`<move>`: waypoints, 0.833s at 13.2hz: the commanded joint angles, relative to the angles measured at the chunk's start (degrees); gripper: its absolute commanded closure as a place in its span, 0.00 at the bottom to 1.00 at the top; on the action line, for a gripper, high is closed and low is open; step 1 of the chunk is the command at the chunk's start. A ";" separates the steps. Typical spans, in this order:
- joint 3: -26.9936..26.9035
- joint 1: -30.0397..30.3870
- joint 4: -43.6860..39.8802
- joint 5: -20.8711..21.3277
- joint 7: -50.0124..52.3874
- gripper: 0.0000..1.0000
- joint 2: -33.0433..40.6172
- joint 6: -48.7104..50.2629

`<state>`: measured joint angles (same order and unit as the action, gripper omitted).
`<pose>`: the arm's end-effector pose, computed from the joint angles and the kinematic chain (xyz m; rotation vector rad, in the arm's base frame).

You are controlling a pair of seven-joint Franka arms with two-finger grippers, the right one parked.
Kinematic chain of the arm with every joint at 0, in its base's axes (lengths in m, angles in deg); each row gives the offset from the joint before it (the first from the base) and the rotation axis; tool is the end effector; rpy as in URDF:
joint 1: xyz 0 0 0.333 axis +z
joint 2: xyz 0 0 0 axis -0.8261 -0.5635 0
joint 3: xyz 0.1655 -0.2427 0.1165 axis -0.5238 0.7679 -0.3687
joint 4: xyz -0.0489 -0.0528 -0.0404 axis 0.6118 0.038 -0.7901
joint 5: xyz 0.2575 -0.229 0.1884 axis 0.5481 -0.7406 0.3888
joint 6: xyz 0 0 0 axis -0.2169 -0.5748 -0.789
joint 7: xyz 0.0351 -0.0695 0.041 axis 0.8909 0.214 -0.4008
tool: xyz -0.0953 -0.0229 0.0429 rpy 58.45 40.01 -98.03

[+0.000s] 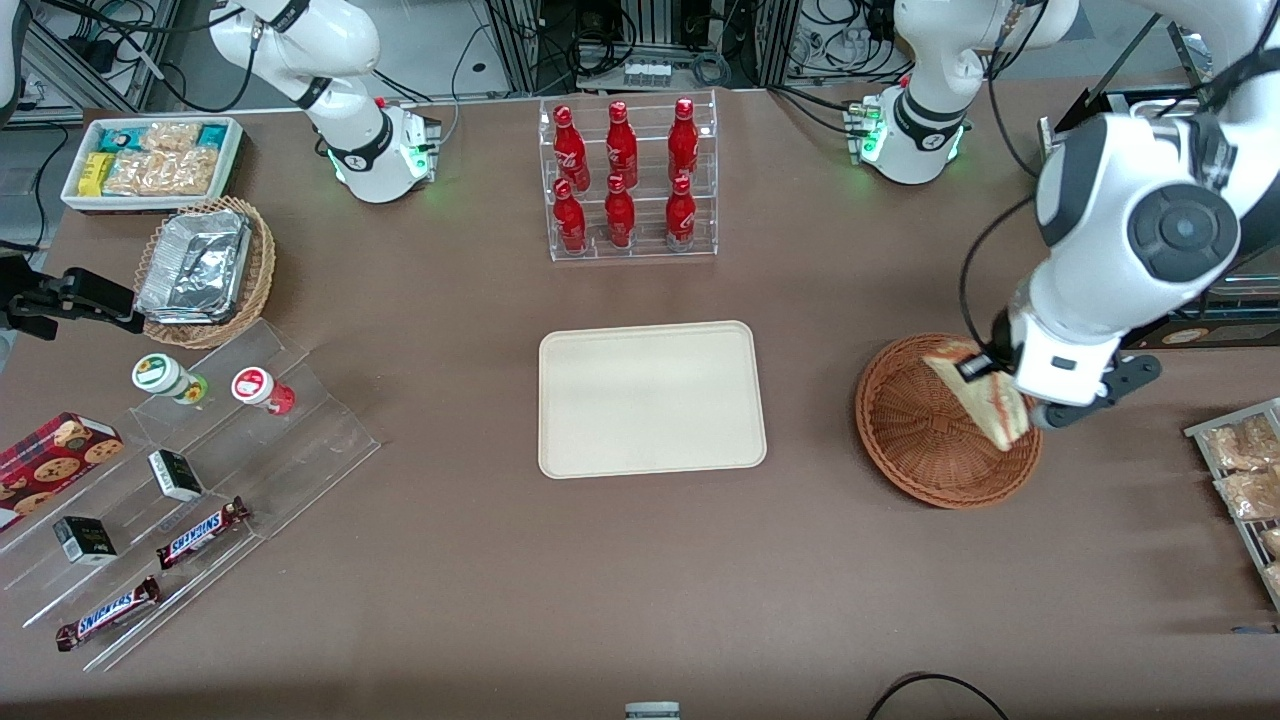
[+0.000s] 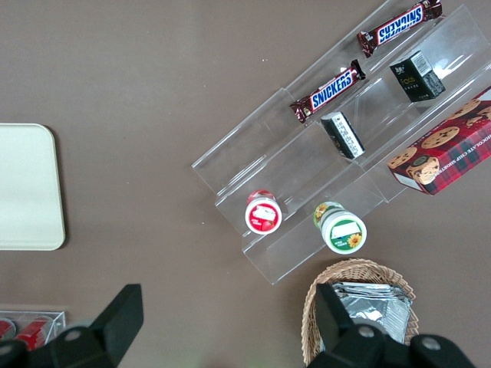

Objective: Place sandwich from basket to tray
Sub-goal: 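Carry the held sandwich over to the cream tray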

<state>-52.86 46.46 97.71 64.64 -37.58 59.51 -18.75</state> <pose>0.5825 -0.1442 0.5041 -3.0125 -0.5978 0.1097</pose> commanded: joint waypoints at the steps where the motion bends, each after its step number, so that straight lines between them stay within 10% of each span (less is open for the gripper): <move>1: 4.03 -0.60 -6.44 -1.99 -2.55 1.00 -2.56 3.19; 11: 16.88 -7.97 -16.03 -1.29 -1.49 1.00 -18.46 -6.10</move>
<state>-35.89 41.38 85.17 63.01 -39.01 45.37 -22.29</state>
